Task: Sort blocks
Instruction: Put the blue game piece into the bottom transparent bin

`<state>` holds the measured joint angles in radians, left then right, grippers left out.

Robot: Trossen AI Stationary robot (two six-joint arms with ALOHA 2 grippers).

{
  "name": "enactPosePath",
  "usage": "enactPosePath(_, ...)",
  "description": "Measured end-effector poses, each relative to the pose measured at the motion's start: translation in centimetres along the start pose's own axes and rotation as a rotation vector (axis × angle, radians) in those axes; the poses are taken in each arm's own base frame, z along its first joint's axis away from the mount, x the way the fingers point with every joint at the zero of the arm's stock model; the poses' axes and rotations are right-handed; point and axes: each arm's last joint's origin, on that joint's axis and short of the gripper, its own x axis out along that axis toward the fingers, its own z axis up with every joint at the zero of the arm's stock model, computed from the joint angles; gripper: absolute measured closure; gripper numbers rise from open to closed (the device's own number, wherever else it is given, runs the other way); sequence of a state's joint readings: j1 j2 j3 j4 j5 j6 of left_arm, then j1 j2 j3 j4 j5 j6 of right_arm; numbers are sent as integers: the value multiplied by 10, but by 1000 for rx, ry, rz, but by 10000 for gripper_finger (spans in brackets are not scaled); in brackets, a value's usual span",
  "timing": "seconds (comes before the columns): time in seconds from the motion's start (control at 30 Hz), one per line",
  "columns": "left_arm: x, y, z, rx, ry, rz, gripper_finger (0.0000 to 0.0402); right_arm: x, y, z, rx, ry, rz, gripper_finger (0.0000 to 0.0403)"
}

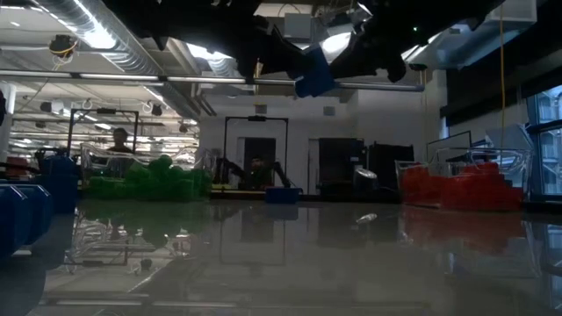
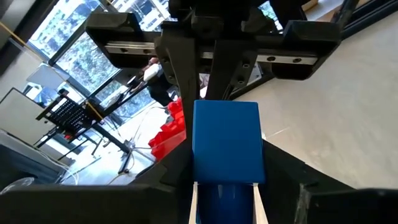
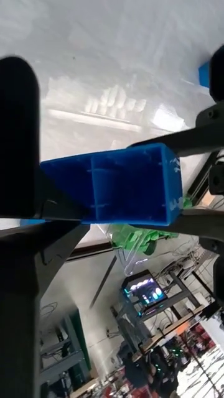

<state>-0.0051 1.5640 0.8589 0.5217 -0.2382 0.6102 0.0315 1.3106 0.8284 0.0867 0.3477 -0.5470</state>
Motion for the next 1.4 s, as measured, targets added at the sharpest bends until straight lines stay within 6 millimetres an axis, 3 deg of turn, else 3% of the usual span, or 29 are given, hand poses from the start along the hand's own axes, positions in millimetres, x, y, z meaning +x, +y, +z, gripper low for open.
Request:
enactPosePath(0.1,0,0,0,0,-3,0,277,0,0,1,23,-8,-5,378)
enactPosePath(0.23,-2,-2,3,-13,-8,-8,277,-5,0,3,16,-13,13,316)
enactPosePath(0.43,-21,-7,26,-47,-57,1,277,-52,-14,17,23,68,176,239)
enactPosePath(0.63,-48,-19,54,-143,-128,-70,273,-84,-3,11,41,89,258,220)
enactPosePath(1.03,-107,-54,117,-345,215,-383,272,-64,76,-40,-19,48,301,219)
enactPosePath(1.2,-139,-65,138,-584,356,-479,270,-60,95,-56,-21,12,314,219)
enactPosePath(1.4,-175,-94,135,-975,651,-530,269,-55,102,-65,-9,0,306,219)
